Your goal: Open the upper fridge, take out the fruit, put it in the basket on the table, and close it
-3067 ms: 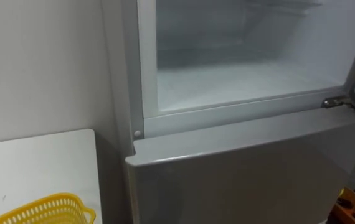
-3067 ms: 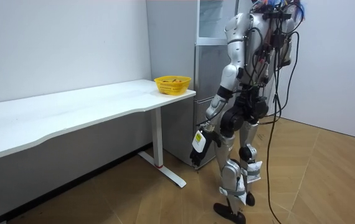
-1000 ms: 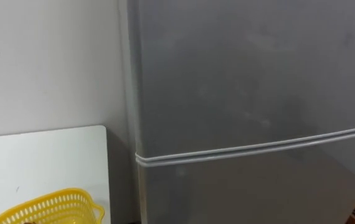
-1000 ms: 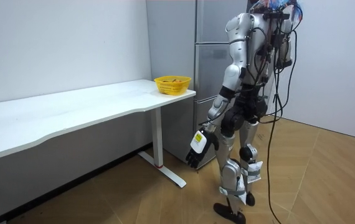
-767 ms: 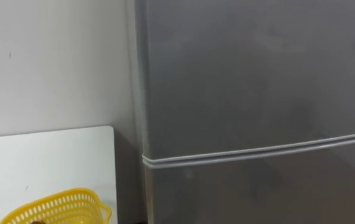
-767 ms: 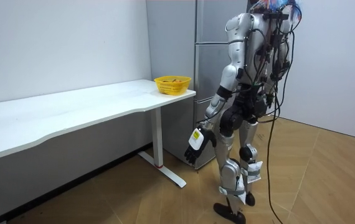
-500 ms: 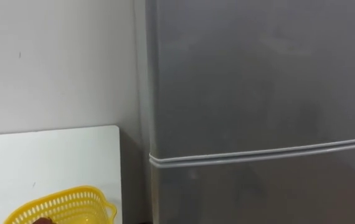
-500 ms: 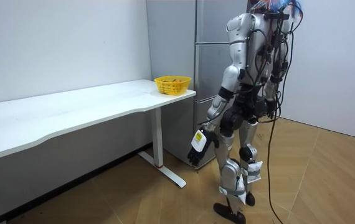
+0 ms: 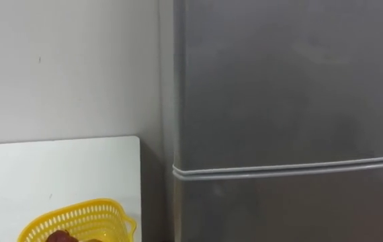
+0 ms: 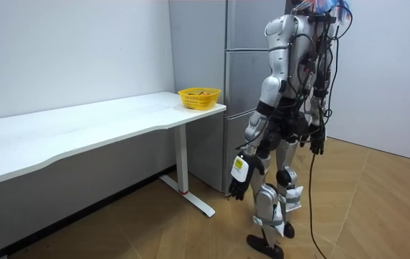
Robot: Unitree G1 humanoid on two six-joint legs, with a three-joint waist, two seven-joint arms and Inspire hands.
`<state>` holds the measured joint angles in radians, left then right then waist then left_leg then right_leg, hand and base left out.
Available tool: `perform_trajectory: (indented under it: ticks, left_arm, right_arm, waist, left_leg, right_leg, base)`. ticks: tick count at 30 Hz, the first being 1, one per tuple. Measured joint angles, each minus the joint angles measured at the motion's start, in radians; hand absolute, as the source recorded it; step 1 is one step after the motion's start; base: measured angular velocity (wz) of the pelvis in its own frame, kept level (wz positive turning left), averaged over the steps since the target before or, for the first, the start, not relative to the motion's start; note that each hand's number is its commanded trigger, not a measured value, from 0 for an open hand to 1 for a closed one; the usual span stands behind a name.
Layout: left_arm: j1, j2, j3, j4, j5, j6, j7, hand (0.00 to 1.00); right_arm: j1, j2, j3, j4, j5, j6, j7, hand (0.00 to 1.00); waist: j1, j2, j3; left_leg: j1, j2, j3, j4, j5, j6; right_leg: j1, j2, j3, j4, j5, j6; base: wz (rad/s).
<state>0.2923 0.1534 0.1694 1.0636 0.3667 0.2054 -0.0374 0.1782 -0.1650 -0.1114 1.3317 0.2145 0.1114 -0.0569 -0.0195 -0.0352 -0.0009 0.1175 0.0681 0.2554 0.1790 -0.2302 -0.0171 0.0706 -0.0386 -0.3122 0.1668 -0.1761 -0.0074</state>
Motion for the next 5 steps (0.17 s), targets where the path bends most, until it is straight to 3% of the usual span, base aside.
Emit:
perform_trajectory:
  ticks: [3,5]
  left_arm:
    - [-0.005,-0.008,0.000,0.019,0.000,0.007,-0.024,0.00]
    - [-0.002,-0.013,0.000,0.019,-0.001,0.014,-0.032,0.00]
  right_arm:
    - [-0.006,0.001,0.013,0.000,-0.073,0.000,0.029,0.00]
    - [-0.017,0.001,0.022,0.000,-0.124,0.006,0.038,0.00]
  waist:
    - [0.001,0.002,0.0015]
    - [0.003,0.003,0.0085]
  left_leg:
    - [0.005,-0.006,-0.001,0.000,0.000,0.000]
    - [0.014,-0.008,-0.001,0.000,0.000,0.000]
  right_leg:
    - [0.005,-0.001,-0.001,0.001,0.000,0.000]
    - [0.015,-0.002,-0.002,0.001,-0.002,0.001]
  base:
    - [0.00]
    - [0.00]
